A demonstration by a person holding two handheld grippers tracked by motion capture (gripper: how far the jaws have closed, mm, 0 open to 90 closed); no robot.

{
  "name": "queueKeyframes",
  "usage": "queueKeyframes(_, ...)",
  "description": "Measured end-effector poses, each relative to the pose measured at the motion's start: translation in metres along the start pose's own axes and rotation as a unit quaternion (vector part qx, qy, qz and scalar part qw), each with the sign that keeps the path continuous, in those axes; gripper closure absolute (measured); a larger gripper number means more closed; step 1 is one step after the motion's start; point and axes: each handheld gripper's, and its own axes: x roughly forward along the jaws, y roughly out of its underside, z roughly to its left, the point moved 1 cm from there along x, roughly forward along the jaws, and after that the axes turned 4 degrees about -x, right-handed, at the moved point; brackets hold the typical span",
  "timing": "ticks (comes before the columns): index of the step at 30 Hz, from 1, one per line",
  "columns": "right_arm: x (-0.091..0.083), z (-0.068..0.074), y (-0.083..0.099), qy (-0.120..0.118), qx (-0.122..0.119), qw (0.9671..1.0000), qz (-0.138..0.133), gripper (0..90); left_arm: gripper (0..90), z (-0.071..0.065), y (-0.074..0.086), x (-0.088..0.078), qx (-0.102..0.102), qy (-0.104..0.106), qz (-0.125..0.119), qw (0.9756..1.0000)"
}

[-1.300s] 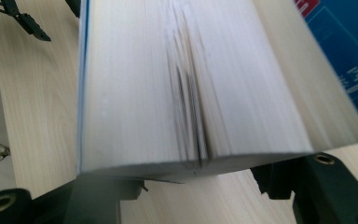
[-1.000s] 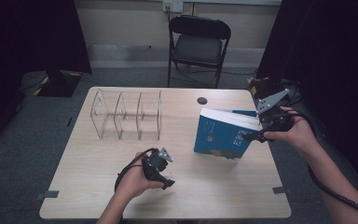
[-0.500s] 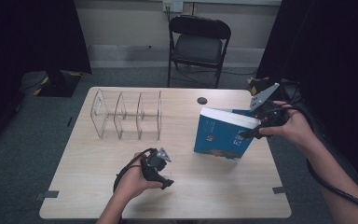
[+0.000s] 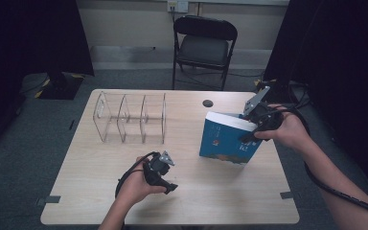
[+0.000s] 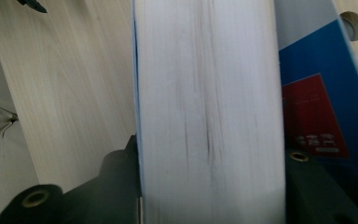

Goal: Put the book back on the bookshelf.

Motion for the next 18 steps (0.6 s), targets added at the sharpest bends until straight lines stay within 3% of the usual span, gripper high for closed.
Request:
queueKeyframes(6, -0.001, 0.006, -0.001, 0.011, 0.000, 0.9999, 0.009, 61.2, 32.6, 0.000, 0.001, 0.000, 0.000, 0.000, 0.004, 1.0000)
queueKeyframes(9, -0.001, 0.010, -0.002, 0.012, 0.006, 0.9998, 0.011, 61.6, 32.7, 0.001, 0.000, -0.002, -0.003, 0.000, -0.005, 1.0000)
queueKeyframes(18, -0.007, 0.015, -0.002, 0.002, 0.009, 0.9997, -0.021, 61.9, 33.1, 0.004, 0.000, -0.004, -0.012, -0.001, -0.011, 0.9999)
